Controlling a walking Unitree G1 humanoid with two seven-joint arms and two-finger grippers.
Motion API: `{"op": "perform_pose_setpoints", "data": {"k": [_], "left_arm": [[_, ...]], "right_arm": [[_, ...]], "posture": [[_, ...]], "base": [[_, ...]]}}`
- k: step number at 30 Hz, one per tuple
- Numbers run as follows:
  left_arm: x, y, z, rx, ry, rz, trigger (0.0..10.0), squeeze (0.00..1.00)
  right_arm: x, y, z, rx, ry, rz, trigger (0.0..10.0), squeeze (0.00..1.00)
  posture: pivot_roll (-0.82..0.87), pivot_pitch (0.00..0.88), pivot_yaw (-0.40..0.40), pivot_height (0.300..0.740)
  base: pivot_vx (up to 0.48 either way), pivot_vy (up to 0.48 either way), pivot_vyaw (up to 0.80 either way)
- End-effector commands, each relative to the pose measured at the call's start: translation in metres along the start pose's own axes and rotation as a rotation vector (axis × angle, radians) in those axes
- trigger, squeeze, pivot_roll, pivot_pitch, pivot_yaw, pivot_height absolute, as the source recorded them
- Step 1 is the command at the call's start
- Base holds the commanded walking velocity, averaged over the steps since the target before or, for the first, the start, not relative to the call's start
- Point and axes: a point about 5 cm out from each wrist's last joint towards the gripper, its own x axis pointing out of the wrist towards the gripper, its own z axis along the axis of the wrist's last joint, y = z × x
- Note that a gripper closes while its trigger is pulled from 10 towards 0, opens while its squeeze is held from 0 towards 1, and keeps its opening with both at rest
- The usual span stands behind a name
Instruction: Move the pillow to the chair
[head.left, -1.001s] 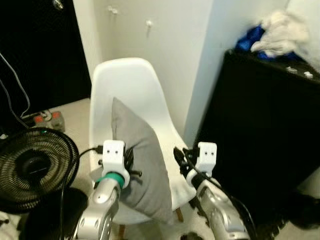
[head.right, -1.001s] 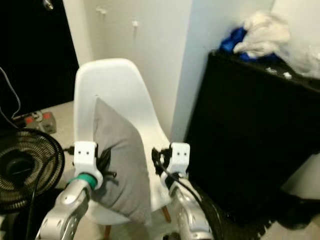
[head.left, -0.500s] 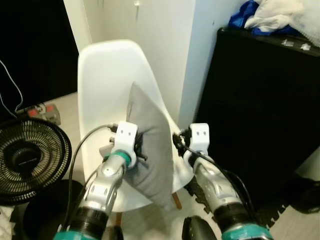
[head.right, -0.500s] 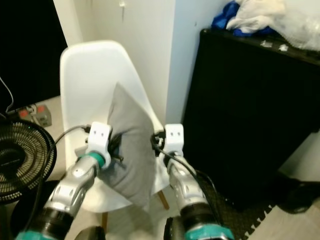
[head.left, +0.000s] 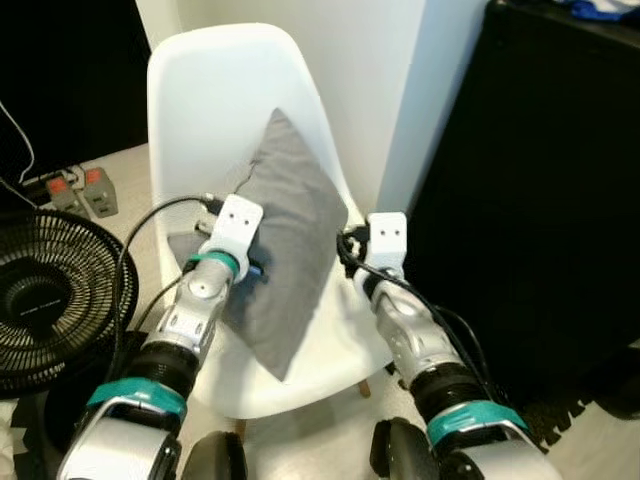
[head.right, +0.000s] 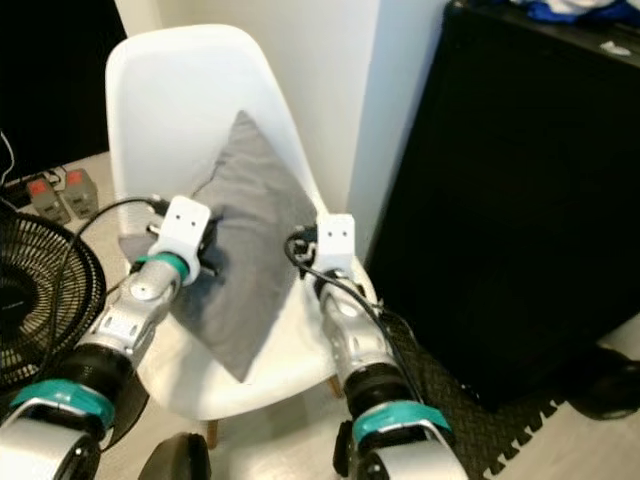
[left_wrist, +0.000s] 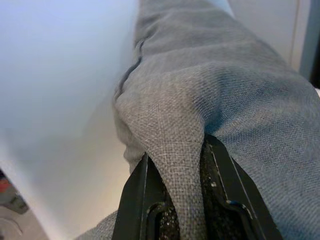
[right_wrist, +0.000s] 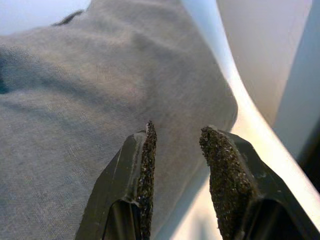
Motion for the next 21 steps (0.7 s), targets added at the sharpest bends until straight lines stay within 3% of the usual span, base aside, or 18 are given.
{"op": "perform_pose_setpoints", "data": {"k": [1,2,3,4,5,21], "left_arm": [[0.003,0.0,0.012,0.018,-0.065,0.028,10.0,0.0],[0.003,0.0,0.012,0.018,-0.065,0.028,10.0,0.0],[0.003,0.001,0.01,0.025,-0.069,0.037,10.0,1.0],[0.003,0.002,0.009,0.028,-0.071,0.043,10.0,1.0],[0.002,0.003,0.009,0.03,-0.076,0.054,10.0,1.0],[0.003,0.016,0.009,-0.014,-0.129,0.038,10.0,1.0]], "right_arm": [[-0.002,-0.002,-0.01,0.023,0.025,-0.022,10.0,0.0],[-0.002,-0.002,-0.01,0.023,0.025,-0.022,10.0,0.0],[-0.003,-0.002,-0.011,0.027,0.02,-0.021,10.0,0.55],[-0.003,-0.002,-0.011,0.029,0.016,-0.02,10.0,0.55],[-0.004,-0.001,-0.011,0.044,0.01,-0.017,10.0,1.0],[-0.011,-0.004,-0.018,0.083,-0.03,-0.034,10.0,1.0]], "posture": [[-0.03,0.243,0.078,0.6],[-0.03,0.243,0.078,0.6],[-0.03,0.242,0.077,0.6],[-0.03,0.242,0.077,0.6],[-0.03,0.238,0.075,0.6],[-0.02,0.202,0.068,0.6]], "base": [[0.0,0.0,0.0],[0.0,0.0,0.0],[0.0,0.0,0.0],[0.0,0.0,0.0],[0.0,0.0,0.0],[0.0,0.0,0.0]]}}
